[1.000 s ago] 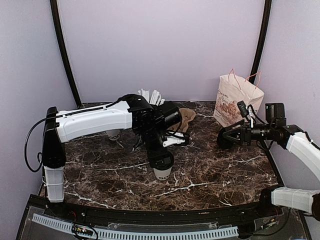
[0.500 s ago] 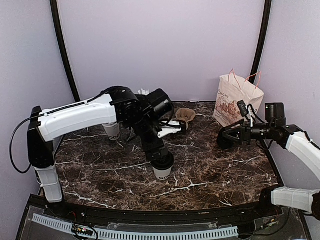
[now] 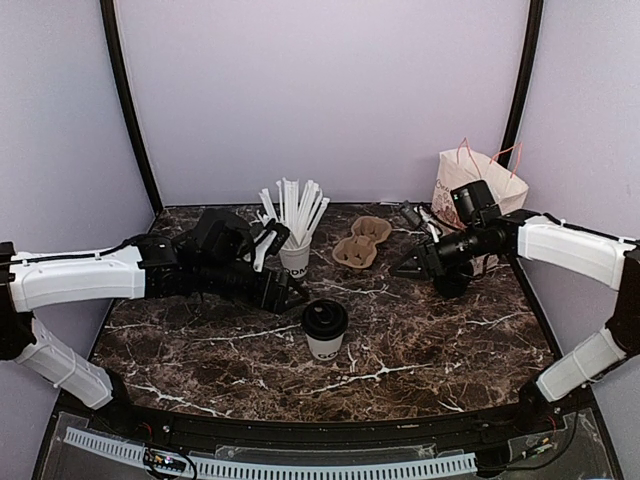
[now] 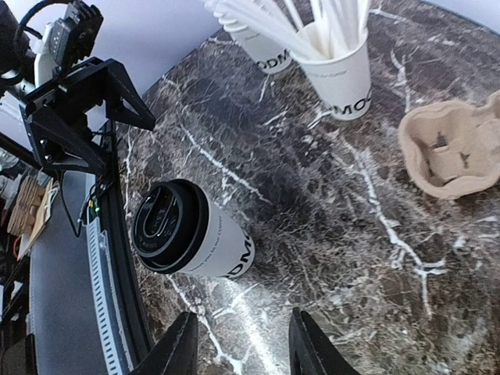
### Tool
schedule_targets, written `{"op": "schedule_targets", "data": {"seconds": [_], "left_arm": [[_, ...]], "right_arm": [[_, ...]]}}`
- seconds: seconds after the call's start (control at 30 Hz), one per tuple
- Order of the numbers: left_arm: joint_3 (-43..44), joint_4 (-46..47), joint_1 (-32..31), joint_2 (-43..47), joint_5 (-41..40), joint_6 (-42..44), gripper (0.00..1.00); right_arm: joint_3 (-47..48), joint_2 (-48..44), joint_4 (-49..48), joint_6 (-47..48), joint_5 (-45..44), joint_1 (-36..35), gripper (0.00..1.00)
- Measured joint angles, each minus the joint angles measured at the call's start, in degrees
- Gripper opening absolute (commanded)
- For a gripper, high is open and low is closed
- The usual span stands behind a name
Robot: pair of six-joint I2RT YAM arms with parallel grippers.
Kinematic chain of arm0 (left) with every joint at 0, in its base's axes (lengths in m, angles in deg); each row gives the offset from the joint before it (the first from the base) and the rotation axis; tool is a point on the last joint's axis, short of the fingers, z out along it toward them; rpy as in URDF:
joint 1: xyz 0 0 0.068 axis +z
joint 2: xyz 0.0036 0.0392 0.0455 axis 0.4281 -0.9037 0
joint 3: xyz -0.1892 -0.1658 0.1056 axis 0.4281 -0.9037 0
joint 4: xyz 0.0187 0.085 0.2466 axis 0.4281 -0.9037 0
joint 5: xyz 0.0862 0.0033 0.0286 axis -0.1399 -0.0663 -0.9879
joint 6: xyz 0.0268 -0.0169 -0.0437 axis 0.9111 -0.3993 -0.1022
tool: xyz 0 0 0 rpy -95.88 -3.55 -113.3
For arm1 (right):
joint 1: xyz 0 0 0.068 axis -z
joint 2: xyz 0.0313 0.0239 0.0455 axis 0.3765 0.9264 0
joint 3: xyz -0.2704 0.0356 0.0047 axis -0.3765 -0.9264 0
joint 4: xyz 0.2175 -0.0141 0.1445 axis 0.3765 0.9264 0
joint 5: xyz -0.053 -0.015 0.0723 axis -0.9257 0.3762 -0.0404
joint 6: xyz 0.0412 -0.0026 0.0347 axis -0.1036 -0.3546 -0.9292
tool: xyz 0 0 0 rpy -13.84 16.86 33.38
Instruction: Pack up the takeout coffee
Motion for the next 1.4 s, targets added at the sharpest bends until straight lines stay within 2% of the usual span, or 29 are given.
{"op": "schedule_targets", "data": {"seconds": [0.2, 0.47, 0.83, 1.4], "left_arm": [[-6.93, 10.36, -0.15, -0.04, 3.02, -9.51, 0.74], [-8.28, 18.36, -0.15, -1.95, 5.60, -13.90, 0.71], [-8.26, 19.23, -0.15, -7.91, 7.43, -13.94, 0.69], [-9.73, 21.88, -0.13, -10.58, 8.68, -16.31, 0.58]], "right_arm": [[3.80, 9.70, 1.64, -2.27, 2.80, -6.62, 0.43], [6.54, 17.66, 3.39, -4.66, 6.12, -10.84, 0.42], [8.44, 21.00, 4.37, -5.97, 10.32, -12.37, 0.44], [12.09, 27.50, 7.08, -5.79, 11.85, -13.51, 0.43]]}}
